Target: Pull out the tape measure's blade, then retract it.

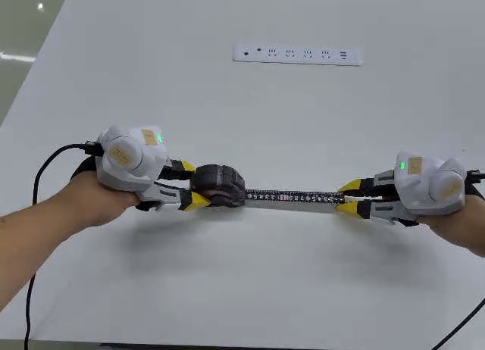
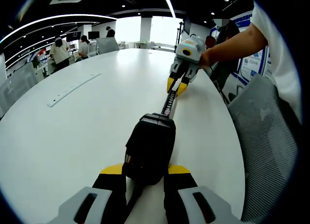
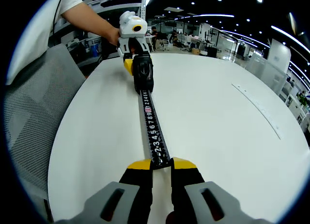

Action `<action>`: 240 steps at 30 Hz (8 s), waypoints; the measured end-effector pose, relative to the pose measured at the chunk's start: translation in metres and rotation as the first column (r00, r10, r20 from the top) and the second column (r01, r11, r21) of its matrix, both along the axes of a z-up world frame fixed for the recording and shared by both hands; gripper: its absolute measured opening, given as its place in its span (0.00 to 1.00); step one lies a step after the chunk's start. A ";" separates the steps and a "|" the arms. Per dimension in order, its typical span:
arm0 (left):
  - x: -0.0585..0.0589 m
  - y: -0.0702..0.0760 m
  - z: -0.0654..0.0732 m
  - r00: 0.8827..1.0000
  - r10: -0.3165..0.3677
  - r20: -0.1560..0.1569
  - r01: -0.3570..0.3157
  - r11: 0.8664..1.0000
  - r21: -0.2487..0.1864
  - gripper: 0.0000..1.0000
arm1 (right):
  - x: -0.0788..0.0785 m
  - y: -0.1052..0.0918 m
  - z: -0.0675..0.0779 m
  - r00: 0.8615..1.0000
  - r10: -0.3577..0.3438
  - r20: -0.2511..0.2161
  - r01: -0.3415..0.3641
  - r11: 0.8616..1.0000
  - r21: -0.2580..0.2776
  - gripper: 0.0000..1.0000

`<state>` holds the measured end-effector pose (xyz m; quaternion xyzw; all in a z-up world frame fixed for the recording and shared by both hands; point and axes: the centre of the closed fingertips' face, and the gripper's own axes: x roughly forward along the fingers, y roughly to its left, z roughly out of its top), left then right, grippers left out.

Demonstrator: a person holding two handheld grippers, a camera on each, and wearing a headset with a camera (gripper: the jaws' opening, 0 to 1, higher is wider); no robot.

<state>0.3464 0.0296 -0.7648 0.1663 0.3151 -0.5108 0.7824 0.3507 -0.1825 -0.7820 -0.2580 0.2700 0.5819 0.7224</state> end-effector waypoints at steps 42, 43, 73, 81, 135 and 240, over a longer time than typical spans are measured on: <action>0.000 -0.002 -0.001 1.000 -0.003 -0.003 0.003 1.000 0.002 0.26 | 0.000 -0.057 -0.004 0.999 -0.029 -0.028 0.027 0.997 -0.075 0.09; 0.000 -0.002 -0.001 1.000 -0.004 -0.003 0.004 1.000 0.003 0.26 | 0.000 -0.057 -0.004 0.999 -0.031 -0.028 0.029 0.997 -0.075 0.09; 0.000 -0.005 0.000 1.000 -0.014 0.021 0.013 0.999 0.034 0.27 | -0.001 -0.069 -0.007 0.994 -0.082 -0.069 0.076 0.994 -0.077 0.10; 0.000 -0.005 0.000 1.000 0.000 0.031 -0.001 0.999 0.046 0.28 | -0.001 -0.068 -0.008 0.997 -0.060 -0.041 0.056 0.994 -0.091 0.11; -0.013 0.011 0.032 0.973 0.231 0.024 -0.228 0.968 -0.100 0.63 | -0.021 -0.065 0.028 0.952 -0.307 -0.015 0.307 0.951 0.038 0.50; -0.117 0.065 0.026 0.823 0.563 -0.077 -0.565 0.795 -0.222 0.80 | -0.109 -0.055 0.043 0.844 -0.530 -0.082 0.536 0.824 0.184 0.80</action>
